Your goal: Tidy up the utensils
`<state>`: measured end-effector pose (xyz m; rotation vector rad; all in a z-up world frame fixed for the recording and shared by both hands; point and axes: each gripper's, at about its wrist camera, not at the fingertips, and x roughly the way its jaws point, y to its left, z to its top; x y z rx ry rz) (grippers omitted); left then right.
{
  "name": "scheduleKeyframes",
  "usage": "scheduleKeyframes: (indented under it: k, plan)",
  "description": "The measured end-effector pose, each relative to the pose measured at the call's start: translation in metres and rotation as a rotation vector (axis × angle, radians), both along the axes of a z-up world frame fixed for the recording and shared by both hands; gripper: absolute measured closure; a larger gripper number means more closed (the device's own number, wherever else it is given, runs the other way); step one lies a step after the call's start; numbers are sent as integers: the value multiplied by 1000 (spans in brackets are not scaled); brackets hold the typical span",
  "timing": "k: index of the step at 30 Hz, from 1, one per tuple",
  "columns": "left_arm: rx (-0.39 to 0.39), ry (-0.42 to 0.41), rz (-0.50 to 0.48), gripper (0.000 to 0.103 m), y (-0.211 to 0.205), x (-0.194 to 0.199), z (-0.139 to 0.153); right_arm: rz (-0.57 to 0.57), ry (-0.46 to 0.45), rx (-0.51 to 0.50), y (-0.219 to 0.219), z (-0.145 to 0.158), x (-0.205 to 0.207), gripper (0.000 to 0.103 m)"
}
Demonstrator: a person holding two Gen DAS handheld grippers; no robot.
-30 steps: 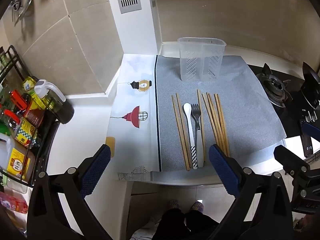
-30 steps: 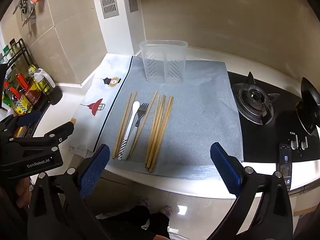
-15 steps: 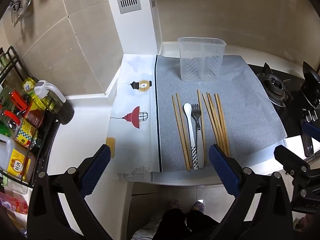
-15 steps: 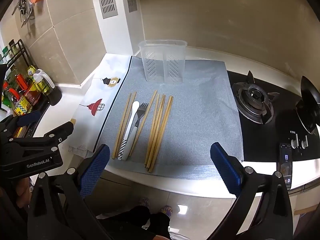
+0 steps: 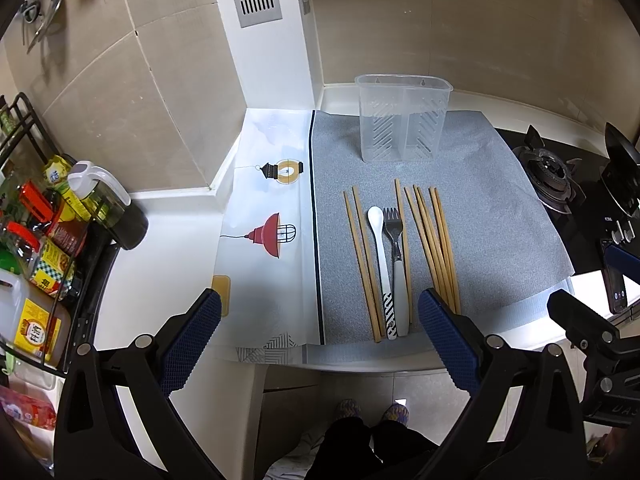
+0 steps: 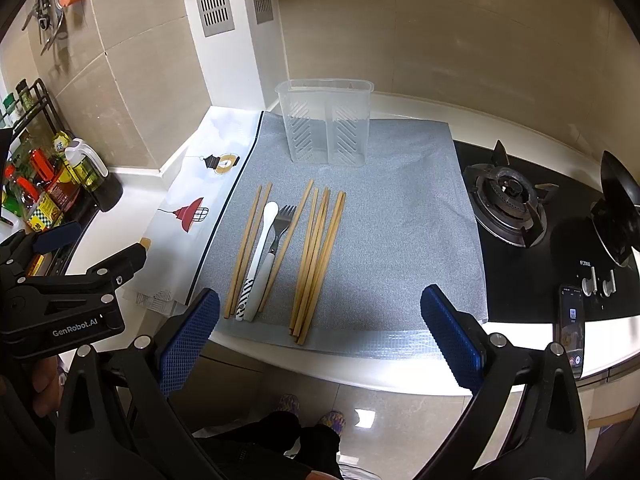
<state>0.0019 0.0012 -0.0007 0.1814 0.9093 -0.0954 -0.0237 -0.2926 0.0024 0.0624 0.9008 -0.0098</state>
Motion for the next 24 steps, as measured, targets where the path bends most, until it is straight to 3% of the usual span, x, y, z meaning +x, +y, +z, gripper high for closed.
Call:
scheduleKeyframes:
  k: [24]
  plan:
    - [-1, -1, -3, 7, 1, -1, 0, -4, 0, 1, -1, -1, -1, 5]
